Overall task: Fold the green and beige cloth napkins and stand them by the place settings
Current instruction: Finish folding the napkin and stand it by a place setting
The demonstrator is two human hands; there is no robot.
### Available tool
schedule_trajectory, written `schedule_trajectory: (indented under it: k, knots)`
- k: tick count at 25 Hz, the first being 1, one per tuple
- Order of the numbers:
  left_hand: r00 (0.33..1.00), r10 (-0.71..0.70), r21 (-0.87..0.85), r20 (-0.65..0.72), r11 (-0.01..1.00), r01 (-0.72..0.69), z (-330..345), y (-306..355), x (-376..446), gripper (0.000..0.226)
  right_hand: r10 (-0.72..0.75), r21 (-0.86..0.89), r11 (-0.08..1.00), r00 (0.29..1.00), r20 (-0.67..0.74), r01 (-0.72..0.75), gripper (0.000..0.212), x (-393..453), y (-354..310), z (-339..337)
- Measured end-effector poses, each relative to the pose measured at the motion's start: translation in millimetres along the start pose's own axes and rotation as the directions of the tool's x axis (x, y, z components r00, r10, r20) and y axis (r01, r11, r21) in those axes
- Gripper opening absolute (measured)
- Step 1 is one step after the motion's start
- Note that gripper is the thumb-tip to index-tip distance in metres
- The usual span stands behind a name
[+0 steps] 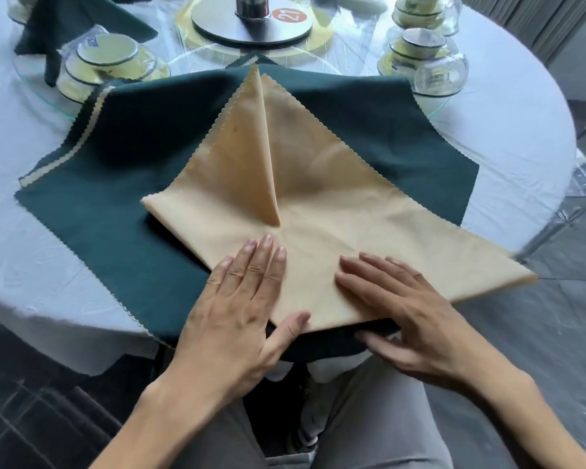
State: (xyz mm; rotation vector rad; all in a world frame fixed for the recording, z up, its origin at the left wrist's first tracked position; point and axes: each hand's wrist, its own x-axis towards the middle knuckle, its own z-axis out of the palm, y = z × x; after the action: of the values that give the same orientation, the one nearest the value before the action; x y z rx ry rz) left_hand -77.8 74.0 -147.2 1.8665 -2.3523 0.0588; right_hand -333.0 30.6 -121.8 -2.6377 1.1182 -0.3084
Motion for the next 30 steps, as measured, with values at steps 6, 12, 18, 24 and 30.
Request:
schedule_trajectory:
  k: [6, 12, 18, 24, 30]
  knots:
    - [0.999, 0.031, 0.054, 0.021, 0.998, -0.032, -1.0, -2.5, -2.3, 0.094, 0.235, 0.075, 0.972, 0.947, -0.217, -0.224, 0.037, -48.0, 96.5, -71.7]
    - [0.999, 0.046, 0.050, 0.030, 0.998, -0.047, -2.1, -5.4, -2.6, 0.093, 0.560, 0.658, 0.683, 0.806, -0.191, -0.318, 0.028, -10.6, 111.1, -127.3]
    - [0.999, 0.017, -0.012, -0.030, 1.000, -0.017, -2.4, -3.4, -2.7, 0.075, 0.500, 0.787, 0.610, 0.816, -0.292, -0.092, 0.040, 136.9, 84.0, -131.1]
    - [0.994, -0.027, -0.236, -0.106, 0.972, 0.001, -12.5, 4.6, -1.7, 0.079, 0.314, 0.482, 0.866, 0.893, -0.323, -0.130, 0.046, 253.6, 19.1, -100.5]
    - [0.970, 0.219, -0.214, -0.109, 0.947, -0.238, -24.2, -50.4, -36.9, 0.060, 0.305, 0.389, 0.904, 0.906, -0.293, -0.179, 0.042, 229.8, 5.9, -78.9]
